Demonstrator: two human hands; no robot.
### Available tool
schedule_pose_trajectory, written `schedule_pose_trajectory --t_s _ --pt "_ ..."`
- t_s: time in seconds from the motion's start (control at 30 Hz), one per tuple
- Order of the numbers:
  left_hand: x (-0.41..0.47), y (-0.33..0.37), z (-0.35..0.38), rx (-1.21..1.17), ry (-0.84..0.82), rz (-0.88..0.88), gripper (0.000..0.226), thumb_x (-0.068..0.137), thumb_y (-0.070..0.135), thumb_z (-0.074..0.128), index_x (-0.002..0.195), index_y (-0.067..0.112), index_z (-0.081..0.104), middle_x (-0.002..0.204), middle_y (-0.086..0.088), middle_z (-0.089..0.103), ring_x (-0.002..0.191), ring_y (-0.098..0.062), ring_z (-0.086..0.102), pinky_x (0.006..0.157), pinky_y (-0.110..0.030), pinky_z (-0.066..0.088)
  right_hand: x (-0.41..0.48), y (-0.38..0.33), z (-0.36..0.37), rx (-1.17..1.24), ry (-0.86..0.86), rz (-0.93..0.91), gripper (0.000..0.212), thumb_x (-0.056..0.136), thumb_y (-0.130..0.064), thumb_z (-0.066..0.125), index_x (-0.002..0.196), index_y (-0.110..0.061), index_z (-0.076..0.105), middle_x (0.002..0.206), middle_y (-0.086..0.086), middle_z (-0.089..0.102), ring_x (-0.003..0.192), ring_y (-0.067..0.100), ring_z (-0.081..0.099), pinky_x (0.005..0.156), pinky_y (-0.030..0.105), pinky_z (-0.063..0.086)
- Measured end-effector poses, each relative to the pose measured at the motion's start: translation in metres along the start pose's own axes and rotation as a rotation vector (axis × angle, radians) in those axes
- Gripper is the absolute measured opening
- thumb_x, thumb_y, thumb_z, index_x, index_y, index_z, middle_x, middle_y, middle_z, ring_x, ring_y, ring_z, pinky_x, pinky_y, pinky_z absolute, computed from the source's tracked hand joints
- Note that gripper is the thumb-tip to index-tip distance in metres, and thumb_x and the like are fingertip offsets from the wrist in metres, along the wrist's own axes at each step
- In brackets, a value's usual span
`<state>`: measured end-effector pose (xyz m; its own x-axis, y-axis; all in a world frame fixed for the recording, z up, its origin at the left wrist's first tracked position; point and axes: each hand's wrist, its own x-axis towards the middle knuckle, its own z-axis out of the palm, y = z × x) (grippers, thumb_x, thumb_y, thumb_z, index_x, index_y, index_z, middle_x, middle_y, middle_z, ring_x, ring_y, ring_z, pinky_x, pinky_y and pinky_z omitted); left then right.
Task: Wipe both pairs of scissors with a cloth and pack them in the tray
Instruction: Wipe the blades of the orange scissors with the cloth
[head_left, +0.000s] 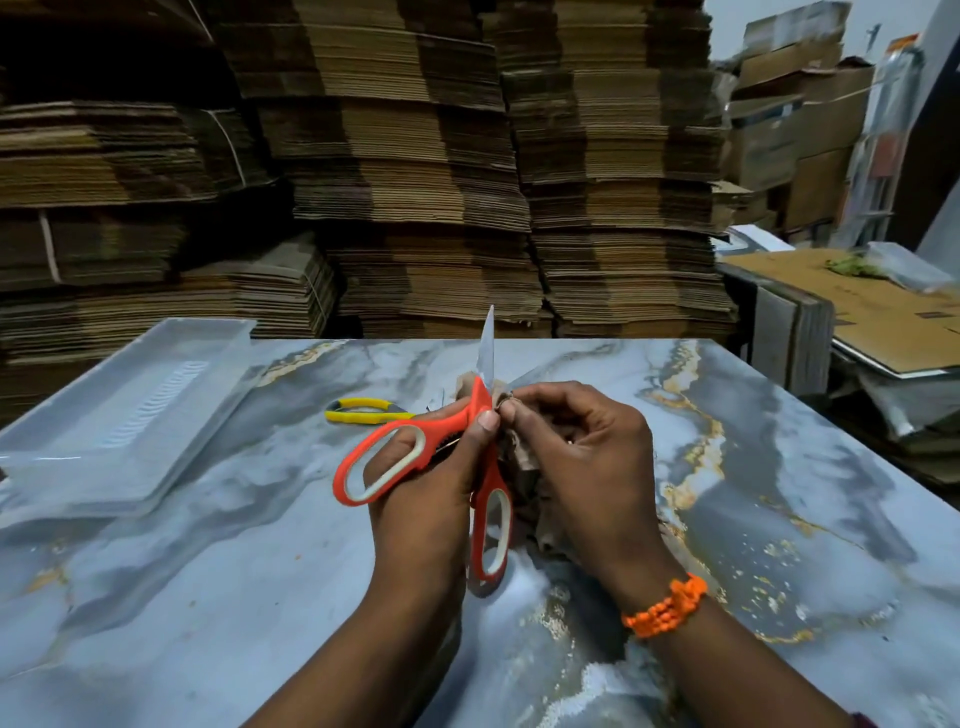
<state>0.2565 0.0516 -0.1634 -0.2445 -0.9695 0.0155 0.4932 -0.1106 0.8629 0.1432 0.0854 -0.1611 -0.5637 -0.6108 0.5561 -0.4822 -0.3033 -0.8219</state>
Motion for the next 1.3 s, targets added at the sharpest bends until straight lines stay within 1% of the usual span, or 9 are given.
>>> schedule_pose_trajectory --t_s 0.27,0.57,0.7,0.77,0.83,0.97,1.03,1.17,1.3 --pt "0.004 0.002 -0.004 -0.039 -0.049 -0.031 0.015 0.087 0.013 0.076 0.102 0.013 0.081 0.096 -0.007 0.082 0.091 -0.02 0.079 0.064 -0.022 0.06 0.013 0.012 0.001 -0.029 0.087 0.018 0.005 0.085 -0.021 0.085 0.085 -0.022 0.079 0.081 -0.004 0.077 0.079 0.013 0.074 0.074 0.043 0.062" --pt "0.012 0.001 -0.006 -0.034 -0.067 -0.048 0.03 0.075 0.015 0.08 0.104 0.006 0.079 0.099 -0.012 0.081 0.095 -0.024 0.078 0.081 -0.034 0.062 0.039 0.032 -0.023 -0.137 0.226 0.029 0.009 0.084 -0.019 0.084 0.079 -0.016 0.077 0.07 -0.007 0.074 0.066 0.005 0.071 0.062 0.017 0.054" --pt "0.017 0.003 -0.005 -0.081 -0.037 -0.048 0.028 0.081 0.017 0.079 0.107 0.006 0.079 0.102 -0.013 0.08 0.095 -0.024 0.077 0.083 -0.035 0.061 0.051 0.039 -0.048 -0.146 0.365 0.043 0.01 0.085 -0.022 0.083 0.084 -0.015 0.076 0.076 -0.006 0.075 0.069 0.002 0.07 0.067 0.024 0.058" --pt "0.022 0.002 -0.008 -0.14 -0.002 -0.085 0.019 0.088 0.016 0.076 0.103 0.005 0.079 0.098 -0.014 0.08 0.084 -0.021 0.077 0.072 -0.029 0.061 0.048 0.027 -0.051 -0.11 0.394 -0.001 0.009 0.088 -0.024 0.081 0.09 -0.018 0.075 0.082 -0.006 0.075 0.075 0.006 0.071 0.073 0.028 0.06" --pt "0.025 0.002 -0.011 -0.166 0.031 -0.123 0.013 0.091 0.017 0.074 0.093 0.006 0.08 0.087 -0.011 0.078 0.068 -0.016 0.074 0.063 -0.027 0.059 0.036 0.014 -0.042 -0.132 0.309 -0.081 0.01 0.089 -0.022 0.079 0.097 -0.022 0.074 0.085 -0.009 0.073 0.078 0.006 0.07 0.072 0.025 0.059" --pt "0.029 0.003 -0.013 -0.066 0.06 -0.092 0.026 0.088 0.029 0.078 0.097 0.005 0.08 0.085 -0.013 0.078 0.066 -0.019 0.071 0.069 -0.034 0.056 0.01 0.005 -0.008 -0.254 0.053 -0.283 0.014 0.088 -0.017 0.079 0.097 -0.022 0.069 0.087 -0.007 0.069 0.076 0.013 0.068 0.067 0.038 0.058" --pt "0.027 0.006 -0.012 0.025 0.073 -0.042 0.028 0.089 0.033 0.077 0.095 0.007 0.08 0.075 -0.011 0.076 0.056 -0.016 0.068 0.06 -0.03 0.054 0.006 0.006 0.0 -0.273 0.03 -0.354 0.012 0.087 -0.018 0.081 0.092 -0.019 0.07 0.085 -0.003 0.067 0.072 0.014 0.067 0.064 0.04 0.056" --pt "0.025 0.012 -0.012 0.163 0.096 0.061 0.03 0.086 0.038 0.079 0.082 0.008 0.079 0.068 -0.013 0.076 0.053 -0.016 0.069 0.048 -0.025 0.052 -0.002 0.005 0.006 -0.297 0.008 -0.423 0.013 0.085 -0.014 0.084 0.095 -0.016 0.077 0.087 -0.003 0.067 0.076 0.006 0.065 0.07 0.026 0.055" --pt "0.023 0.016 -0.01 0.278 0.051 0.207 0.032 0.088 0.035 0.077 0.075 0.006 0.076 0.056 -0.01 0.068 0.046 -0.015 0.062 0.042 -0.021 0.047 -0.001 0.004 0.01 -0.227 0.038 -0.356 0.02 0.085 -0.015 0.084 0.104 -0.015 0.076 0.096 -0.005 0.068 0.086 0.006 0.068 0.074 0.026 0.058"
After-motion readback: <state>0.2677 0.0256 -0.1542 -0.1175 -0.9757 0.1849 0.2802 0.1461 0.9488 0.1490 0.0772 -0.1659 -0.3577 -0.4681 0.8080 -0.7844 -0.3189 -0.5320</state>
